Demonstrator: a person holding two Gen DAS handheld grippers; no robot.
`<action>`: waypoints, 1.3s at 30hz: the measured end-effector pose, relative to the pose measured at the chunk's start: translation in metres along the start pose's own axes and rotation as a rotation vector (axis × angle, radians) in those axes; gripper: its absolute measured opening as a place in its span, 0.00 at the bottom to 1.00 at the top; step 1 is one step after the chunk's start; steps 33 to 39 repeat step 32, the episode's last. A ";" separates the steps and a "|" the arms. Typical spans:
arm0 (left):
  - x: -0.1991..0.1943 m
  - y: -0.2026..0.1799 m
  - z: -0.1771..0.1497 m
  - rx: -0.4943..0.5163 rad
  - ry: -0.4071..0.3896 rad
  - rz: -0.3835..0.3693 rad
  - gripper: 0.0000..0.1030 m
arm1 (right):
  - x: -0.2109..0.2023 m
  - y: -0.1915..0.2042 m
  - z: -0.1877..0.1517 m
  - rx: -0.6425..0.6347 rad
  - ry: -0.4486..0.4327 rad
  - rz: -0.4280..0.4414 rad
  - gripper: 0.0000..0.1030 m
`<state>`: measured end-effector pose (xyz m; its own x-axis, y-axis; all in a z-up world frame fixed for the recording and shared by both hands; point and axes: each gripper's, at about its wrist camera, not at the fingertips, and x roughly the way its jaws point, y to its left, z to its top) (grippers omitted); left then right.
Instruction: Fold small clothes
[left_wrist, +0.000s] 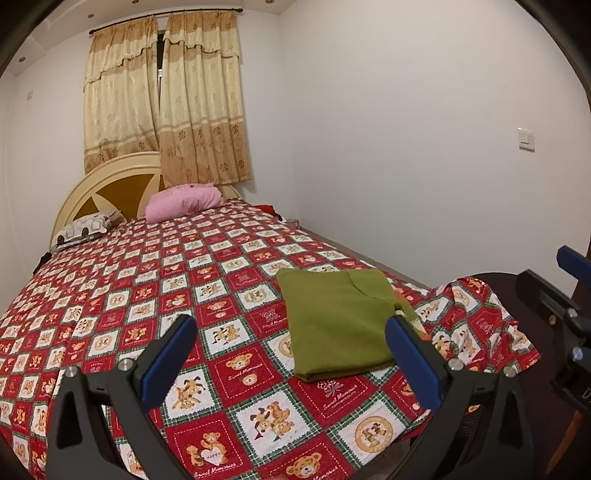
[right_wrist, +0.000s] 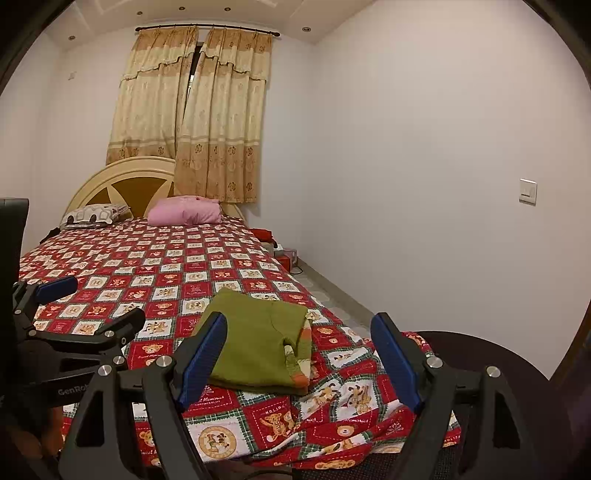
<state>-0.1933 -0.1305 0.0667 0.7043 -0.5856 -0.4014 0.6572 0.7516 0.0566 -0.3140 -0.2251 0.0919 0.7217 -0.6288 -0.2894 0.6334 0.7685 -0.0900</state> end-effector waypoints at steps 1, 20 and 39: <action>0.002 0.002 0.000 -0.004 0.008 0.000 1.00 | 0.000 0.000 0.000 0.001 0.001 -0.001 0.78; 0.012 0.018 -0.007 -0.013 0.069 -0.003 1.00 | 0.009 -0.001 -0.005 0.018 0.030 -0.010 0.78; 0.019 0.020 -0.012 0.011 0.099 0.003 1.00 | 0.018 -0.008 -0.011 0.045 0.052 -0.036 0.78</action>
